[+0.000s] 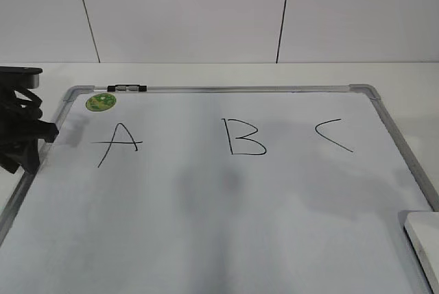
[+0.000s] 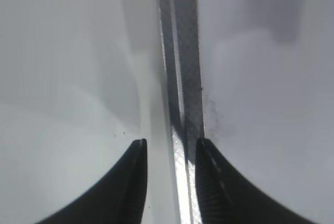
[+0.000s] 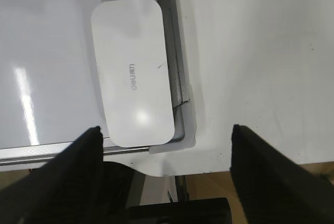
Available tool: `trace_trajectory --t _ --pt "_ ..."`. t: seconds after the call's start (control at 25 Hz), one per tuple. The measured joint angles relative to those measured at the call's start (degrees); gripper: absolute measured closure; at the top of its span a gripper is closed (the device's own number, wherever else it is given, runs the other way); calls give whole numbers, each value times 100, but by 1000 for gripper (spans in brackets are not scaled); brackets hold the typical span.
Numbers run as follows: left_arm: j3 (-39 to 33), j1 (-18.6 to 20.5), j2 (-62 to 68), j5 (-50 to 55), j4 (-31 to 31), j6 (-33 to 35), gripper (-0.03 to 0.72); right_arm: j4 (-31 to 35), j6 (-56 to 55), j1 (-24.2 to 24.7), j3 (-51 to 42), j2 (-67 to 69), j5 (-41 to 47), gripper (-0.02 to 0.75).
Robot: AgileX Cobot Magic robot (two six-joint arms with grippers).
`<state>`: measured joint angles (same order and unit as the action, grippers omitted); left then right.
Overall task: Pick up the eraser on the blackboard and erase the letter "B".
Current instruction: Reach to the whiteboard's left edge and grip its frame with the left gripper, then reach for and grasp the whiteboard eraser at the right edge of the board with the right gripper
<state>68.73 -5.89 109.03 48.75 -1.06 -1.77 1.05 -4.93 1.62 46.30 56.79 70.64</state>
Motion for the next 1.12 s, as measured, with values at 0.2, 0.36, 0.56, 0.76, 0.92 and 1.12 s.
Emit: trace_trajectory --t 0.2,0.36,0.56,0.76,0.92,1.12 --pt "24 0 119 0 -21 13 447 0 0 0 0 0 0 154" --pt "32 0 121 10 -21 22 480 0 0 0 0 0 0 154" --pt "46 0 151 22 -70 22 615 0 0 0 0 0 0 154" --pt "58 0 152 35 -150 -77 663 70 0 0 0 0 0 154" --pt "58 0 152 35 -150 -88 664 425 0 0 0 39 0 154" --pt "58 0 152 35 -150 -88 664 1056 150 0 2 358 -128 153"
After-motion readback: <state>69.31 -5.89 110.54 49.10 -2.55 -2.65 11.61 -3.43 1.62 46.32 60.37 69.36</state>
